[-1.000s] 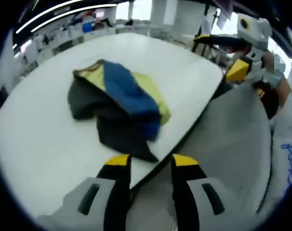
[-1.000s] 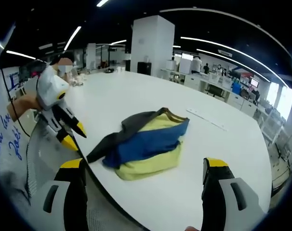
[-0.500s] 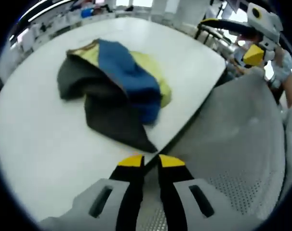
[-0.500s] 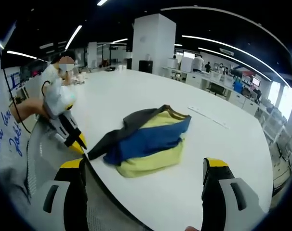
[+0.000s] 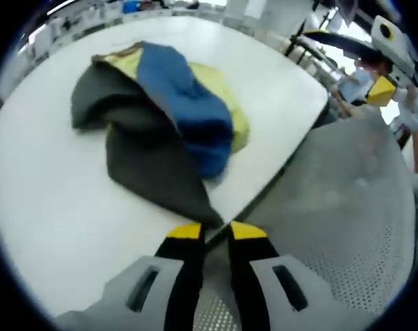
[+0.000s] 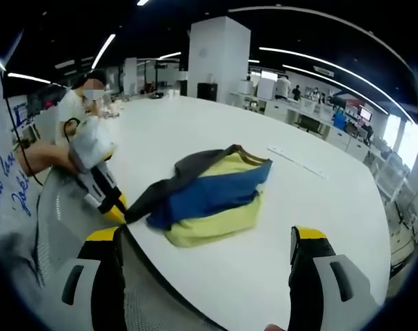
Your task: Fold the garment on the visible template until the final outline fits inside the template.
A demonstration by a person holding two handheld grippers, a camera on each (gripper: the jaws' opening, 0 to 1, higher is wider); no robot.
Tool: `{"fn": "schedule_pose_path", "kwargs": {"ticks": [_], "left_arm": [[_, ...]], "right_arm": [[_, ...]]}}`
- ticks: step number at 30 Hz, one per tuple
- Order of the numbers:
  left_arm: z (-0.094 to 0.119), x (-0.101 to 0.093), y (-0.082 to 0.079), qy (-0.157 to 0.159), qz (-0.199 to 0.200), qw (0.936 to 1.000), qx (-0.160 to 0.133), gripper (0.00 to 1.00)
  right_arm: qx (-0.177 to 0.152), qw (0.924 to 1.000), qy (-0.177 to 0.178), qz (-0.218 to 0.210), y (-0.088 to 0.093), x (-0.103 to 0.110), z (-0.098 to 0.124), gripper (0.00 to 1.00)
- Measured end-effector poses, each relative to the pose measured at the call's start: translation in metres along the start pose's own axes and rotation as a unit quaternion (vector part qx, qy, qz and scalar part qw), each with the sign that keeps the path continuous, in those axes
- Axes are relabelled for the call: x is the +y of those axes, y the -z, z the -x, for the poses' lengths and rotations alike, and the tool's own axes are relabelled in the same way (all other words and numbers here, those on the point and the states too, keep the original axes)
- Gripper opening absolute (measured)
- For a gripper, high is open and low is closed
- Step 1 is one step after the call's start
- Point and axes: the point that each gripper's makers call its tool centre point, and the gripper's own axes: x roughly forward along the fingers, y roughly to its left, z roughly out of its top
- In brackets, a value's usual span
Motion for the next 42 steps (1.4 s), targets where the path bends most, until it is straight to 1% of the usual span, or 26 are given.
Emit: {"fn": "schedule_pose_path", "kwargs": {"ticks": [3, 5, 8, 11, 17, 20, 23, 29, 31, 34, 37, 42], "left_arm": [[-0.002, 0.002, -0.001, -0.004, 0.005, 1.0, -0.003, 0.1], [-0.002, 0.003, -0.003, -0.008, 0.005, 0.9999, -0.008, 0.08], [-0.002, 0.004, -0.006, -0.006, 0.01, 0.9998, -0.014, 0.04], [-0.002, 0.008, -0.007, -0.014, 0.01, 0.9997, -0.018, 0.0], [0.001, 0.01, -0.009, -0.022, 0.013, 0.9994, -0.022, 0.0], [0.005, 0.01, -0.013, -0.03, -0.006, 0.9991, -0.029, 0.0], [0.007, 0.011, -0.015, -0.032, -0.003, 0.9989, -0.034, 0.0], [0.022, 0.024, -0.023, -0.057, -0.013, 0.9971, -0.048, 0.0], [0.027, 0.028, -0.026, -0.061, -0.013, 0.9966, -0.054, 0.0], [0.034, 0.039, -0.027, -0.074, -0.04, 0.9953, -0.048, 0.0], [0.047, 0.049, -0.034, -0.077, -0.044, 0.9943, -0.06, 0.0], [0.063, 0.068, -0.046, -0.094, -0.047, 0.9912, -0.081, 0.0]], "right_arm": [[0.002, 1.0, -0.001, 0.001, 0.001, 0.0, 0.0, 1.0], [0.003, 1.0, -0.003, 0.001, 0.002, 0.001, 0.0, 1.0], [0.004, 1.0, -0.004, 0.002, 0.002, 0.001, -0.001, 1.0], [0.006, 1.0, -0.007, 0.005, 0.002, 0.002, -0.002, 1.0], [0.01, 0.9999, -0.011, 0.008, 0.003, 0.004, -0.004, 1.0], [0.01, 0.9998, -0.013, 0.008, 0.003, 0.004, -0.004, 1.0], [0.018, 0.9997, -0.013, 0.004, 0.006, 0.003, -0.005, 1.0], [0.016, 0.9998, -0.008, 0.002, 0.004, 0.0, -0.004, 1.0], [0.016, 0.9998, -0.008, 0.004, 0.002, 0.0, -0.003, 1.0], [0.015, 0.9998, -0.009, 0.003, 0.0, -0.001, -0.003, 1.0], [0.016, 0.9998, -0.01, 0.003, -0.001, -0.002, -0.002, 1.0], [0.001, 1.0, -0.005, -0.004, -0.007, -0.006, 0.003, 1.0]]}}
